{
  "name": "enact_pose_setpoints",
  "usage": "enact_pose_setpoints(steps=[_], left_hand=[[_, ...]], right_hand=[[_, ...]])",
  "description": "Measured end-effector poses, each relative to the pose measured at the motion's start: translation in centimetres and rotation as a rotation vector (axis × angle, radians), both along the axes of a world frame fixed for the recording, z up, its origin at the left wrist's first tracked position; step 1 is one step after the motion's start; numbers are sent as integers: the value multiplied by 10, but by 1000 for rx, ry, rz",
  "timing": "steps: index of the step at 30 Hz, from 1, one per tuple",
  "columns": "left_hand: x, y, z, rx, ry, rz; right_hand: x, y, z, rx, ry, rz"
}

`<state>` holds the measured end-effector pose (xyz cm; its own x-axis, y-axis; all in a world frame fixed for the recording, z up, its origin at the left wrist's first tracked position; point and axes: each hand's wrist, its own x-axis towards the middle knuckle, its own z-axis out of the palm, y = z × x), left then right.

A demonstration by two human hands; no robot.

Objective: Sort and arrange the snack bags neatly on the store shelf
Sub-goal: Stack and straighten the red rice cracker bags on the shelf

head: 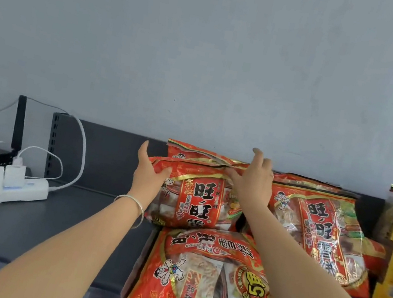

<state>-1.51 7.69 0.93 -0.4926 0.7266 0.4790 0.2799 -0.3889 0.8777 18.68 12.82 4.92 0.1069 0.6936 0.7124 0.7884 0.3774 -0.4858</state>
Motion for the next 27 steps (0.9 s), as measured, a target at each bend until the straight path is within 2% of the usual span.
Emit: enact_pose_setpoints(steps=[3, 5, 8, 10, 14, 17, 21, 27], left_hand=[[2, 11, -2, 12, -150, 18], [1, 19, -3, 9, -209, 27], [0, 32, -6, -17, -231, 26], [-1, 42, -7, -47, -189, -22], [-4, 49, -15, -97, -125, -230], [-9, 50, -33, -195, -125, -335], [-17, 55, -50, -248, -108, -430], [-21, 71, -59, -217, -147, -485]], right_hand=[[10, 7, -11, 67, 411, 247], [17, 10, -25, -86, 511, 377], [28, 21, -49, -477, 377, 474], [31, 32, -61, -599, 279, 494], [25, 50, -63, -608, 212, 412], [22, 57, -62, -621, 248, 329], [23, 59, -66, -621, 417, 496], [20, 66, -74, -639, 458, 517]])
